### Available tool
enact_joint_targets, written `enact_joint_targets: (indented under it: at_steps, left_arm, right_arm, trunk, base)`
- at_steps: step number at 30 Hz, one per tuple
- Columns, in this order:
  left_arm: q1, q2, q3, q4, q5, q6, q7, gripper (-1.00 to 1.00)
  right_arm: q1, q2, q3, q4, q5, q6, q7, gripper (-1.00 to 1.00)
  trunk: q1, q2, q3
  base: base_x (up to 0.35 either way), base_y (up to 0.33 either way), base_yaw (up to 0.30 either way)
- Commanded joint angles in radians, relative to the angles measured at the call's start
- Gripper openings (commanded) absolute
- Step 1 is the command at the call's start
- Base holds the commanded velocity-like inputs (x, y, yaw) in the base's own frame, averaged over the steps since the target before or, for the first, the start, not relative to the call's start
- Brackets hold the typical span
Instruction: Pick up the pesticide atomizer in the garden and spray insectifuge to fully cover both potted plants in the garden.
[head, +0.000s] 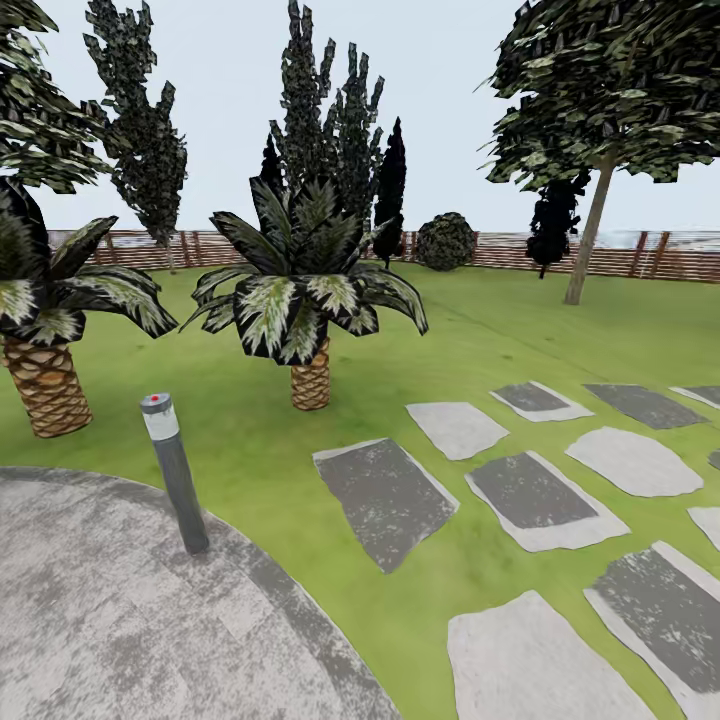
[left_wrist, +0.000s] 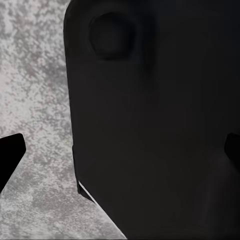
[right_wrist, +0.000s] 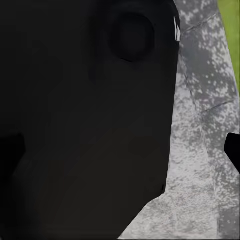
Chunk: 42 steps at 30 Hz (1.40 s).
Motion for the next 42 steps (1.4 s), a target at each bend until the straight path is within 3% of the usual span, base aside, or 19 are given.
enact_joint_targets:
  at_steps: [1, 4, 7, 16, 23, 32, 33, 34, 42]
  left_arm:
    - [-0.006, 0.003, 0.006, -0.006, -0.003, -0.006, 0.006, 1.00]
    - [-0.023, 0.000, 0.008, -0.023, 0.002, -0.023, 0.016, 1.00]
    - [-0.027, -0.003, 0.004, -0.040, 0.005, -0.036, -0.001, 1.00]
    - [0.010, 0.001, 0.000, 0.004, 0.007, 0.015, -0.014, 1.00]
    - [0.007, 0.023, -0.001, -0.036, 0.005, -0.025, -0.001, 1.00]
    - [-0.007, 0.025, -0.001, -0.085, 0.004, -0.075, -0.001, 1.00]
    - [-0.013, 0.025, -0.001, -0.085, 0.004, -0.081, -0.001, 1.00]
    - [-0.028, 0.024, -0.001, -0.086, 0.004, -0.200, -0.002, 1.00]
    - [-0.075, 0.018, -0.005, -0.127, 0.001, -0.204, -0.004, 1.00]
  right_arm:
    - [-0.006, -0.006, 0.002, -0.006, 0.005, -0.006, -0.006, 1.00]
    - [-0.023, -0.023, 0.002, -0.023, 0.004, -0.023, -0.016, 1.00]
    - [-0.023, -0.005, 0.002, -0.040, 0.003, -0.039, 0.000, 1.00]
    - [-0.022, 0.040, 0.002, -0.032, 0.001, 0.010, 0.006, 1.00]
    - [-0.022, 0.006, -0.001, -0.054, 0.001, -0.013, 0.003, 1.00]
    - [-0.023, -0.045, -0.003, -0.104, 0.001, -0.063, 0.003, 1.00]
    - [-0.023, -0.046, -0.003, -0.110, 0.001, -0.069, 0.003, 1.00]
    - [-0.023, -0.047, -0.003, -0.135, 0.001, -0.081, 0.003, 1.00]
    - [-0.023, -0.048, -0.003, -0.241, 0.002, -0.082, 0.003, 1.00]
  trunk:
    - [0.000, 0.000, -0.001]
    - [0.000, 0.000, -0.001]
    - [0.000, 0.000, -0.001]
    - [0.000, 0.000, -0.001]
    - [0.000, 0.000, -0.001]
    - [0.000, 0.000, -0.001]
    - [0.000, 0.000, -0.001]
    - [0.000, 0.000, -0.001]
    - [0.000, 0.000, -0.001]
  base:
    - [0.000, 0.000, 0.000]
    - [0.000, 0.000, 0.000]
    - [0.000, 0.000, 0.000]
    - [0.000, 0.000, 0.000]
    - [0.000, 0.000, 0.000]
    - [0.000, 0.000, 0.000]
    - [0.000, 0.000, 0.000]
    - [0.000, 0.000, 0.000]
    - [0.000, 0.000, 0.000]
